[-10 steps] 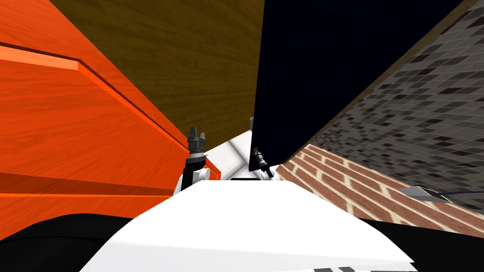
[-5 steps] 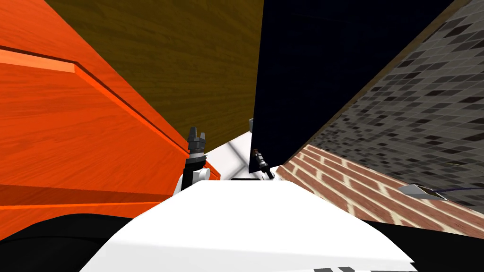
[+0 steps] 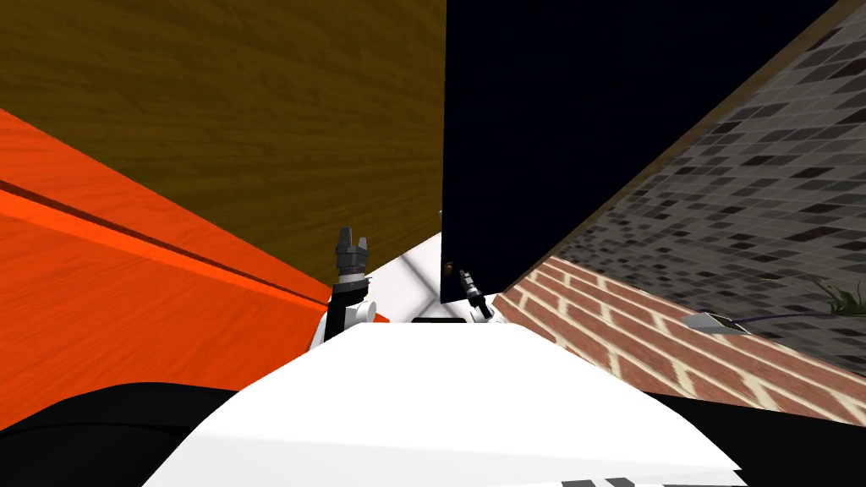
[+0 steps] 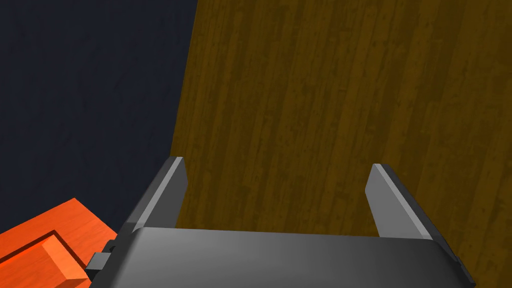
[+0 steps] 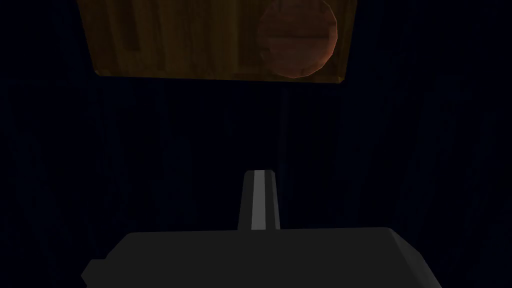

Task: Push the door open

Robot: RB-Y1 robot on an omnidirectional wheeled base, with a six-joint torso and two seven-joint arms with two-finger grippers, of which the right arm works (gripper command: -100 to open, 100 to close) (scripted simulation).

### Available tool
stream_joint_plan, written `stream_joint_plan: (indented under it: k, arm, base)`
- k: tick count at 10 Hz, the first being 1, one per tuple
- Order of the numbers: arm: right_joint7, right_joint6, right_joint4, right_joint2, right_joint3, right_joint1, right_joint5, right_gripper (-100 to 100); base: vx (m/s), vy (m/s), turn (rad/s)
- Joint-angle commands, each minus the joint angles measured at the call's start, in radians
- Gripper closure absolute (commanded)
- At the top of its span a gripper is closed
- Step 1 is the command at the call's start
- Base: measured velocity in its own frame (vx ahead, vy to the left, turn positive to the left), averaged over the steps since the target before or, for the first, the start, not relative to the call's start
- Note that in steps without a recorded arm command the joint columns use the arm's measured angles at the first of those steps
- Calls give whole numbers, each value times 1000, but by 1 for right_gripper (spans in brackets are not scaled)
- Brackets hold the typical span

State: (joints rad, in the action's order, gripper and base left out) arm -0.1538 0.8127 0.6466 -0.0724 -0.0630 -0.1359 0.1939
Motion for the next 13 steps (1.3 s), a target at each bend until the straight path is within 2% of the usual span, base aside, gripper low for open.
stream_joint_plan:
  k: [1,3,4,7,8,9,13]
  arm:
    - [7,-6,8,7,-3,6,1,-100]
    - [25,-17,17,38,-6,8,2,-100]
    - [35,-23,22,65,-7,10,2,-100]
    - [49,-31,28,119,-9,11,3,-100]
    - [49,-28,22,110,-8,8,2,-100]
    - [52,-27,23,86,-6,10,1,-100]
    - [59,-18,19,56,0,11,-2,-100]
  base:
    - [-192,-94,-28]
    - [-225,-55,-110]
    - [-275,-31,-102]
    - [-195,42,-53]
    - [-62,42,-11]
    - [91,-36,25]
    - [216,-16,23]
